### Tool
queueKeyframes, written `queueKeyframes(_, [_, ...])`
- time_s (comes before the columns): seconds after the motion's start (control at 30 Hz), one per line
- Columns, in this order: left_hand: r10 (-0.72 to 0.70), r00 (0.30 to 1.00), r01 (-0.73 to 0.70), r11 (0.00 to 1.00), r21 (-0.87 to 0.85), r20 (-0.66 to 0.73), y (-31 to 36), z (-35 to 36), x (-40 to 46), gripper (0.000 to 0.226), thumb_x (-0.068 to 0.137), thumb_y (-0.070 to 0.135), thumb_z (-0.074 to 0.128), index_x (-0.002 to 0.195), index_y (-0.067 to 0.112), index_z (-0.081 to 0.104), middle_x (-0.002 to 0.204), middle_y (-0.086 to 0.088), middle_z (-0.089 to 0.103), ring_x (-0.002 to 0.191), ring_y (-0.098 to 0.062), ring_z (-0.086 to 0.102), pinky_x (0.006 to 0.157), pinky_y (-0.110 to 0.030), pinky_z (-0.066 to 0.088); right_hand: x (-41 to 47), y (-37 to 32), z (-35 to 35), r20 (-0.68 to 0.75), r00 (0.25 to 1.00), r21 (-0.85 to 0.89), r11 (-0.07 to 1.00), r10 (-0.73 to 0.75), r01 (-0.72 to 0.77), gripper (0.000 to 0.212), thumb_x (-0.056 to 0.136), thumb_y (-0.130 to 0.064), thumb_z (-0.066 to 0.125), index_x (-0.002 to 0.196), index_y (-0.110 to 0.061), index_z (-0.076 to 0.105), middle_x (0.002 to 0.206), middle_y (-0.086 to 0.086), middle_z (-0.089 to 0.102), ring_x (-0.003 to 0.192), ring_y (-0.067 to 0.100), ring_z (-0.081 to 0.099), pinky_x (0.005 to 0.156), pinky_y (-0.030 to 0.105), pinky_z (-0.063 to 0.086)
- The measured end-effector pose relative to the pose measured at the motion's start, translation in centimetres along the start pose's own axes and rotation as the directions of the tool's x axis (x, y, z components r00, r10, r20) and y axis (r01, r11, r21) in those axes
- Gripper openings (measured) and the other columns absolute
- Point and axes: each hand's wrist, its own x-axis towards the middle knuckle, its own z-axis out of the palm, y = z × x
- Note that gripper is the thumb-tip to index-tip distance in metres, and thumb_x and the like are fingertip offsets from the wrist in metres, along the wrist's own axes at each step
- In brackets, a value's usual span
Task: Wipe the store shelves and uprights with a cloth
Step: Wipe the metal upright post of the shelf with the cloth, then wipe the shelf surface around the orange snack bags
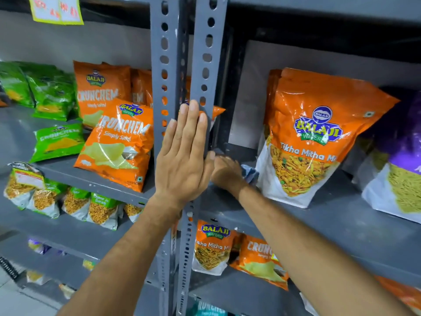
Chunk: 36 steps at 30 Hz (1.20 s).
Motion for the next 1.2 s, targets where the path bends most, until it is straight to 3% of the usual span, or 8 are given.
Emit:
queueKeyframes(0.17, [-0.003,1.0,0.003,1.0,0.01,0.018,0.0,-0.5,0.1,0.07,0.105,0.027,0.042,0.162,-0.001,0.011,0.168,-0.022,0.009,0.161,-0.031,0.002,0.131,-0.05,0.01,-8.0,-0.5,-0.6,-0.014,0.979,-0.063,0.977,-0.203,0.202,0.023,0.099,-0.027,0.047,0.113,-0.023,0.065,0.122,0.007,0.069,0.113,0.032,0.063,0.088,0.044,0.053])
queueKeyframes(0.4, [-0.062,0.998,0.062,0.998,0.01,0.032,1.0,-1.0,-0.2,0.068,0.104,0.013,0.048,0.161,-0.005,0.015,0.169,-0.025,0.011,0.161,-0.032,0.002,0.131,-0.05,0.009,-14.8,5.0,-0.9,-0.087,0.958,-0.049,0.961,-0.274,0.271,0.034,0.104,-0.039,0.041,0.131,-0.03,0.061,0.131,-0.002,0.066,0.123,0.022,0.056,0.099,0.037,0.046])
queueKeyframes(0.5, [0.098,0.991,-0.091,0.993,-0.07,0.094,4.0,-1.3,-1.8,0.068,0.1,0.002,0.049,0.16,-0.004,0.02,0.168,-0.025,0.016,0.161,-0.036,0.006,0.13,-0.053,0.013,-16.6,7.0,-1.7,-0.137,0.947,-0.041,0.957,-0.291,0.288,0.036,0.103,-0.037,0.046,0.137,-0.037,0.056,0.144,-0.01,0.059,0.133,0.016,0.05,0.105,0.034,0.044])
queueKeyframes(0.6, [0.221,0.923,-0.175,0.971,-0.165,0.317,7.6,-0.7,-4.0,0.063,0.101,0.008,0.044,0.16,-0.004,0.024,0.171,-0.022,0.018,0.161,-0.035,0.013,0.129,-0.054,0.021,-18.4,9.0,-2.7,-0.182,0.944,-0.04,0.962,-0.274,0.272,0.03,0.102,-0.032,0.052,0.131,-0.034,0.061,0.137,-0.01,0.062,0.128,0.014,0.05,0.097,0.026,0.04])
queueKeyframes(0.8, [-0.104,0.614,0.255,0.964,-0.072,0.782,10.2,1.2,-5.1,0.091,0.094,0.061,0.001,0.164,0.006,0.018,0.174,-0.013,0.015,0.162,-0.024,0.009,0.129,-0.034,0.002,-21.4,14.4,-4.4,-0.138,0.974,-0.025,0.984,-0.177,0.176,0.037,0.106,-0.035,0.044,0.141,-0.043,0.052,0.147,-0.017,0.053,0.139,0.005,0.043,0.108,0.027,0.038])
queueKeyframes(0.97, [-0.143,0.479,0.222,0.974,0.038,0.866,10.5,1.7,-4.8,0.112,0.08,0.074,-0.01,0.164,0.006,0.02,0.174,-0.012,0.018,0.161,-0.023,0.011,0.13,-0.037,0.006,-23.2,17.4,-5.3,-0.175,0.977,0.006,0.992,-0.123,0.126,0.036,0.104,-0.035,0.048,0.136,-0.05,0.051,0.143,-0.022,0.056,0.132,0.002,0.05,0.101,0.032,0.047])
queueKeyframes(1.07, [-0.141,0.449,0.21,0.976,0.05,0.882,10.6,1.5,-4.6,0.111,0.081,0.077,-0.008,0.164,0.008,0.021,0.174,-0.01,0.018,0.161,-0.022,0.014,0.129,-0.036,0.008,-23.0,18.6,-6.5,-0.267,0.963,0.314,0.943,-0.023,0.109,0.034,0.104,-0.03,0.05,0.133,-0.046,0.058,0.129,-0.013,0.069,0.116,0.007,0.063,0.093,0.033,0.051])
queueKeyframes(1.2, [-0.15,0.474,0.184,0.98,0.069,0.868,10.9,1.7,-4.8,0.107,0.085,0.076,-0.005,0.164,0.009,0.022,0.173,-0.009,0.02,0.16,-0.022,0.018,0.129,-0.035,0.01,-19.4,22.6,-10.0,-0.531,0.79,0.546,0.837,0.306,0.043,0.03,0.103,-0.014,0.054,0.129,-0.022,0.067,0.115,-0.008,0.07,0.106,0.007,0.064,0.088,0.027,0.046])
